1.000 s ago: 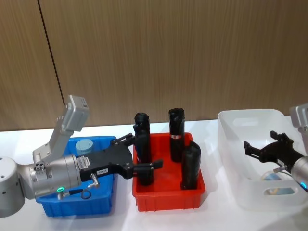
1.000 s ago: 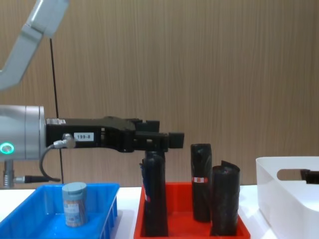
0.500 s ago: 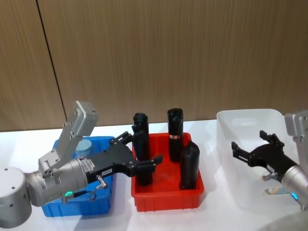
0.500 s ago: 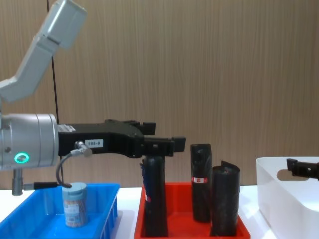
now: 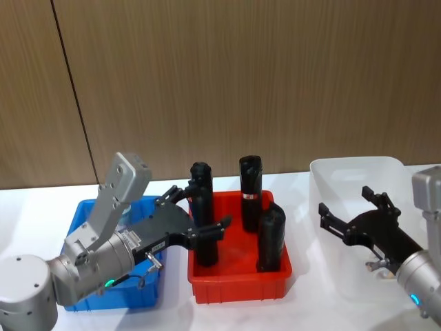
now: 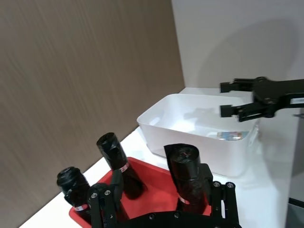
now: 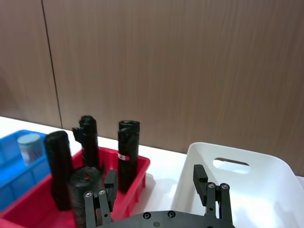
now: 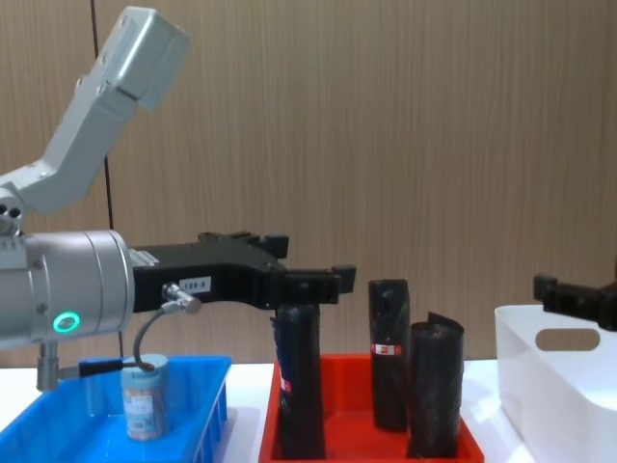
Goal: Pick the cotton swabs from the blue box and place them into the white box.
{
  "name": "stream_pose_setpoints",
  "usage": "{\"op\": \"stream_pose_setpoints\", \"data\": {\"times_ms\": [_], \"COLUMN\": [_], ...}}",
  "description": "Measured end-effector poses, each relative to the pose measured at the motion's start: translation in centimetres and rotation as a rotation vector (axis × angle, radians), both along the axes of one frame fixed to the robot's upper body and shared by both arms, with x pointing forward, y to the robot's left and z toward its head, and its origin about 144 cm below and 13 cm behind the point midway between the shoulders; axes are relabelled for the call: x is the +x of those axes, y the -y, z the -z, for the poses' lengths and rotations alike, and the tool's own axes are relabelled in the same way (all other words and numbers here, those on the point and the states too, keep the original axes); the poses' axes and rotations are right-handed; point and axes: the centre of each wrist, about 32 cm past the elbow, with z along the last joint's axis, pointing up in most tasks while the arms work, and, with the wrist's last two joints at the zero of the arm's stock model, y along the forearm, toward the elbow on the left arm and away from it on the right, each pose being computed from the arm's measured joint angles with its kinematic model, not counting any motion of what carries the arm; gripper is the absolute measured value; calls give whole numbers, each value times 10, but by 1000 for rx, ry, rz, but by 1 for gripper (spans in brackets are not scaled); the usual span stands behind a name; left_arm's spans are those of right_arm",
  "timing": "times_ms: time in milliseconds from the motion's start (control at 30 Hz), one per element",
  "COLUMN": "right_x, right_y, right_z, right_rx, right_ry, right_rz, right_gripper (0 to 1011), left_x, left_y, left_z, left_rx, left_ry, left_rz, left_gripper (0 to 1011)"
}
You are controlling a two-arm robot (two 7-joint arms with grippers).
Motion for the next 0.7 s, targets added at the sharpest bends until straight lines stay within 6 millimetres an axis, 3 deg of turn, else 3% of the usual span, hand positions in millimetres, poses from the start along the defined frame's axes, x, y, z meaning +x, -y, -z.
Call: {"op": "stream_pose_setpoints", "data": {"times_ms": [333, 700], "right_x": [-23, -27], "right_y": [-13, -15], "right_z": [-8, -9], "right_rx": [45, 52], "right_ry": [49, 55], "right_rz": [-7, -8], "right_gripper": [1001, 1002], "left_x": [-11, -23], "left_y": [11, 24], "left_z": [5, 10], "left_rx": [3, 0], "left_ry": [41, 89], "left_rz": [-95, -200], "left_gripper": [1004, 1004]}}
